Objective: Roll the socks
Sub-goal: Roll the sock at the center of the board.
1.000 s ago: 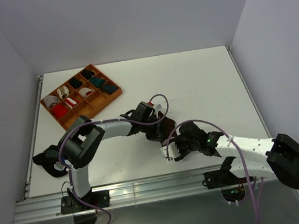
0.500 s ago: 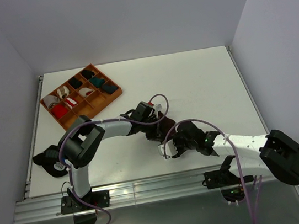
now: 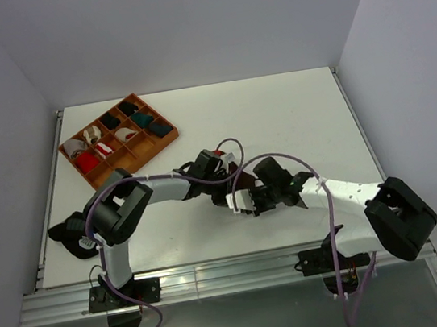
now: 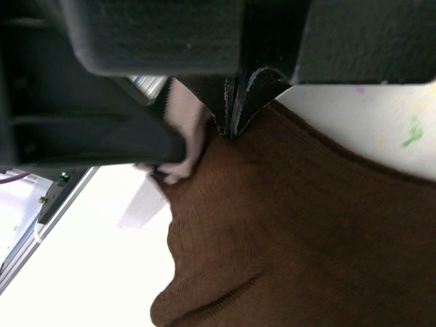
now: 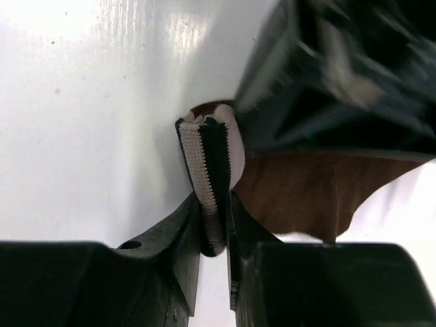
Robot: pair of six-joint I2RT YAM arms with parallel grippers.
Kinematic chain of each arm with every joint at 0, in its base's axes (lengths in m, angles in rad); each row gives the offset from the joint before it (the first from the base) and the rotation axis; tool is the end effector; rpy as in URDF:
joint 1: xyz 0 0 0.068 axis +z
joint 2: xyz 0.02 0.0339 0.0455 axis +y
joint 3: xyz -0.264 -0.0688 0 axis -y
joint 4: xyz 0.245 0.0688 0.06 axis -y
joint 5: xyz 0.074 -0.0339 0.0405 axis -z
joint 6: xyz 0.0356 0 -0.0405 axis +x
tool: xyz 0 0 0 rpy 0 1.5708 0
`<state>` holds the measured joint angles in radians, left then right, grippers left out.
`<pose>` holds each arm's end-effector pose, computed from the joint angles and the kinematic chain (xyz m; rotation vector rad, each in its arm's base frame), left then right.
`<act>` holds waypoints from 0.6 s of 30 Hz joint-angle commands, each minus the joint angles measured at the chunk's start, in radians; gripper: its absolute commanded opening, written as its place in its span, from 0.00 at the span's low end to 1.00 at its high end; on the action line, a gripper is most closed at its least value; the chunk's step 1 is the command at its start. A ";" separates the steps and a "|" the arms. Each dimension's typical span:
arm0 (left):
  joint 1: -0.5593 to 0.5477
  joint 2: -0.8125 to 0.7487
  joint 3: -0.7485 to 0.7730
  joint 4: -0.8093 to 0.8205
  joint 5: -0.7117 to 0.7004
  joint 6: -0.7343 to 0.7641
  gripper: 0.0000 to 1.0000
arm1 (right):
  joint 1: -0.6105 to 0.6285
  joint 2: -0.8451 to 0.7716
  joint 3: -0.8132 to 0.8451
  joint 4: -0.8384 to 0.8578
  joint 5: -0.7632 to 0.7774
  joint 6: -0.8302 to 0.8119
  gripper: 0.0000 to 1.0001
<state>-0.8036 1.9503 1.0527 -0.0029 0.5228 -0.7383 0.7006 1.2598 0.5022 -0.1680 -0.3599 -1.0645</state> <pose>0.2528 -0.2878 0.1224 0.3478 2.7552 -1.2016 0.1624 0.1533 0.1543 -1.9720 1.4303 0.2880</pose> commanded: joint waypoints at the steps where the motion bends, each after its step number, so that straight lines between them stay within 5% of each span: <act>1: 0.014 -0.026 -0.080 -0.043 -0.107 -0.010 0.00 | -0.079 0.029 0.126 -0.237 -0.152 0.014 0.21; 18: 0.003 -0.247 -0.290 0.170 -0.408 -0.052 0.03 | -0.188 0.576 0.626 -0.888 -0.379 -0.054 0.22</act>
<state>-0.7956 1.7573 0.8127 0.1539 0.2394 -0.8307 0.5179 1.7733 1.0496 -0.8543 -0.6918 -1.1007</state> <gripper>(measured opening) 0.028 0.223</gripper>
